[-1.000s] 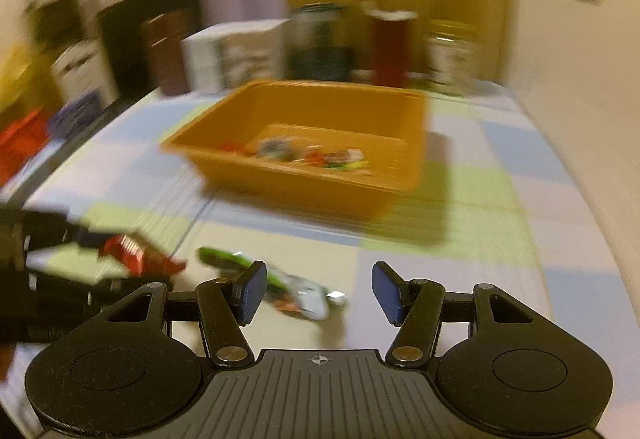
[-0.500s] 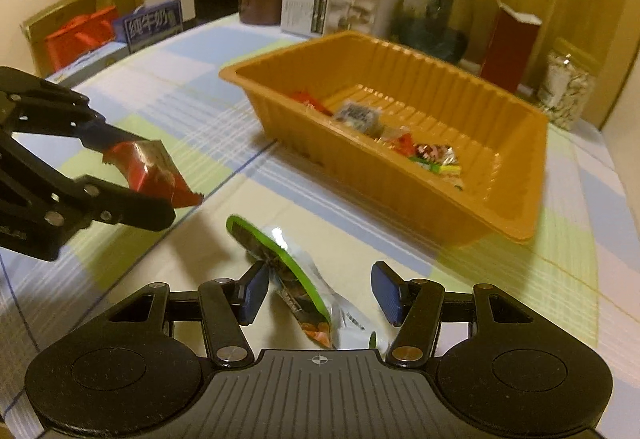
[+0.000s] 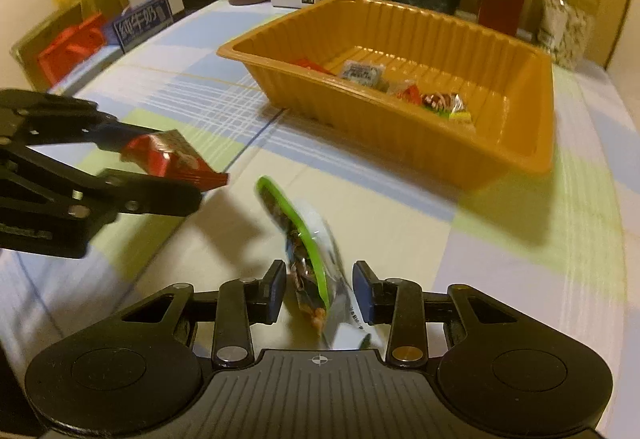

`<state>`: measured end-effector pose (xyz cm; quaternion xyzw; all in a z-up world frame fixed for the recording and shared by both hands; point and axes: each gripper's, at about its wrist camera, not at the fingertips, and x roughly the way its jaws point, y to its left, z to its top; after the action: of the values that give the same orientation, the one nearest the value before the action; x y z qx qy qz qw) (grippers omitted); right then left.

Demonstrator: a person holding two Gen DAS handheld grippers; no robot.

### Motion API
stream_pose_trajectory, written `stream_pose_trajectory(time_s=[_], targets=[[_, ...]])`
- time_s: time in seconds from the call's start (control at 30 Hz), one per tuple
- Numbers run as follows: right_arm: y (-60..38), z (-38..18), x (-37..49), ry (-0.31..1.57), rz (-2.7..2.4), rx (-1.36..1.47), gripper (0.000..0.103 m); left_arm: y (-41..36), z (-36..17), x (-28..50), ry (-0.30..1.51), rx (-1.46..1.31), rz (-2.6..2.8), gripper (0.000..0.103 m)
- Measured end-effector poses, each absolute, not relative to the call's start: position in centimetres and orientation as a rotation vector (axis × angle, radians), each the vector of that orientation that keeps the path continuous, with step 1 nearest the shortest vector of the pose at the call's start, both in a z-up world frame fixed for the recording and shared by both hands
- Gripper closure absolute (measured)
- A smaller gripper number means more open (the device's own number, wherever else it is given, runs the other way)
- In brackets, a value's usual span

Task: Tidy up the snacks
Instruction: 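Grasp the red candy packet with the left gripper while the right gripper grasps the green nut packet, then lift both packets and carry them over the orange tray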

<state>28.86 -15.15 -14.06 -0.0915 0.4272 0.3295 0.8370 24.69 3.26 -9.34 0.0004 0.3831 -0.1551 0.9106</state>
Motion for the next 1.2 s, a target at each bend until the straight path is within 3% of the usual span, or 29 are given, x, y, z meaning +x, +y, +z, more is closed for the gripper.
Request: stream_pose_trajectory(time_s=[0.53,0.63,1.2], targets=[[-14.4,-14.0,28.2,0.893,0.688,-0.174,0.066,2.9,-9.9,24.6,0.805,0.001,-0.322,0.051],[-14.2,-13.9,28.0,0.9,0.682,-0.167,0.075,2.8,-9.9,24.6,0.806,0.002,-0.32,0.051],[-14.1,-12.0,24.2,0.821,0.573,-0.092,0.076,3.3,-8.9,23.7,0.778,-0.019,-0.301,0.051]])
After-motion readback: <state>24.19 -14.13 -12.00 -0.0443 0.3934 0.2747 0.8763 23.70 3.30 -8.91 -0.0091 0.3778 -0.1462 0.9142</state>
